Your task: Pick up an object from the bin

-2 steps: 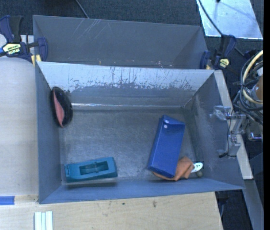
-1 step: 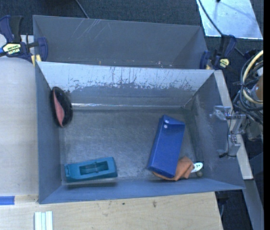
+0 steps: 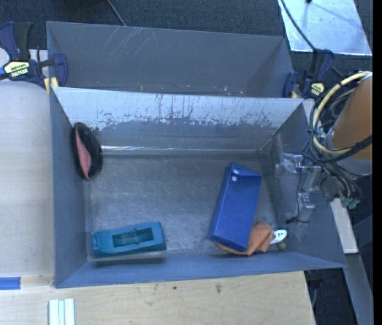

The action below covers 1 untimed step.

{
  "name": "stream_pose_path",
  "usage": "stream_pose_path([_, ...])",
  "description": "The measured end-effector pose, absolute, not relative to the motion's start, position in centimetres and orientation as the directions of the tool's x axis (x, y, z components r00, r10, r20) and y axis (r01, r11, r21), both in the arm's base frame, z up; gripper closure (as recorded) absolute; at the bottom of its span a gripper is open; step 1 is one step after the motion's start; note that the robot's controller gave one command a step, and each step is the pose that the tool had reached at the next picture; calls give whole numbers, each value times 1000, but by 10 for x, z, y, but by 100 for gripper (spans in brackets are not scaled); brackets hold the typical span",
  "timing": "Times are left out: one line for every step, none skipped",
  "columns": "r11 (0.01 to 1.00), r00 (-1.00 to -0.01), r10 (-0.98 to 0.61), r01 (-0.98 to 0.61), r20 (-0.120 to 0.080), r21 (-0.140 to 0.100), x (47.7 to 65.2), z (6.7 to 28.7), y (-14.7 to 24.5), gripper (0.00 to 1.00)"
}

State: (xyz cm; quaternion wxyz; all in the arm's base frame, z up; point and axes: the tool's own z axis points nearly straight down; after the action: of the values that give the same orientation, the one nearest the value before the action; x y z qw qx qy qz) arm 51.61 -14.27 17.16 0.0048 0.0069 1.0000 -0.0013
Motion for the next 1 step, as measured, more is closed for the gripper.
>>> stream_pose_path([994, -994, 111, 111, 3, 1, 522, 136, -132, 0])
